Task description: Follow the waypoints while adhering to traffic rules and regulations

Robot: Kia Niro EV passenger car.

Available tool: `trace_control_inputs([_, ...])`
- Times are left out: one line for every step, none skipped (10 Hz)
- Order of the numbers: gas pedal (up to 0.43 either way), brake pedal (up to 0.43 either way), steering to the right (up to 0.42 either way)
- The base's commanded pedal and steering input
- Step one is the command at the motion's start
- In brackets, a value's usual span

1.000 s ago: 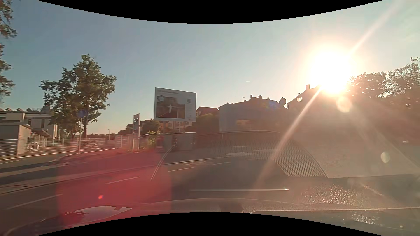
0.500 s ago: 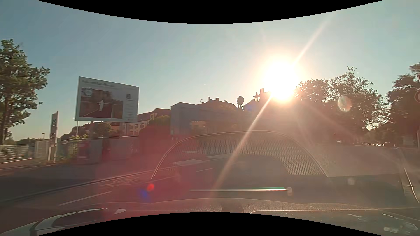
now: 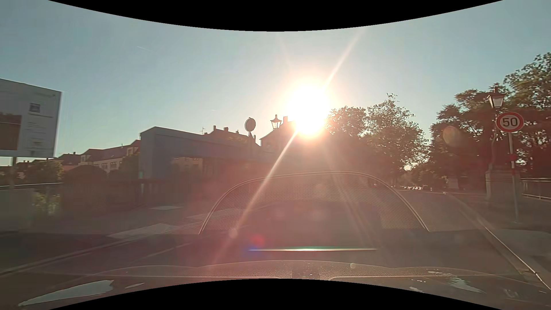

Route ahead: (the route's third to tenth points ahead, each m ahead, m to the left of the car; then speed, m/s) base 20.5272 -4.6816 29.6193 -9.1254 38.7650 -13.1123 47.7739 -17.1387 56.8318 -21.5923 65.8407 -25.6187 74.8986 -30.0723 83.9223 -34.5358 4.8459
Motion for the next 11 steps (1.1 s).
trace_control_inputs([0.13,0.0,0.408])
trace_control_inputs([0.138,0.0,0.4])
trace_control_inputs([0.138,0.0,0.392])
trace_control_inputs([0.15,0.0,0.38])
trace_control_inputs([0.15,0.0,0.367])
trace_control_inputs([0.15,0.0,0.35])
trace_control_inputs([0.157,0.0,0.332])
trace_control_inputs([0.157,0.0,0.299])
trace_control_inputs([0.169,0.0,0.256])
trace_control_inputs([0.169,0.0,0.219])
trace_control_inputs([0.169,0.0,0.173])
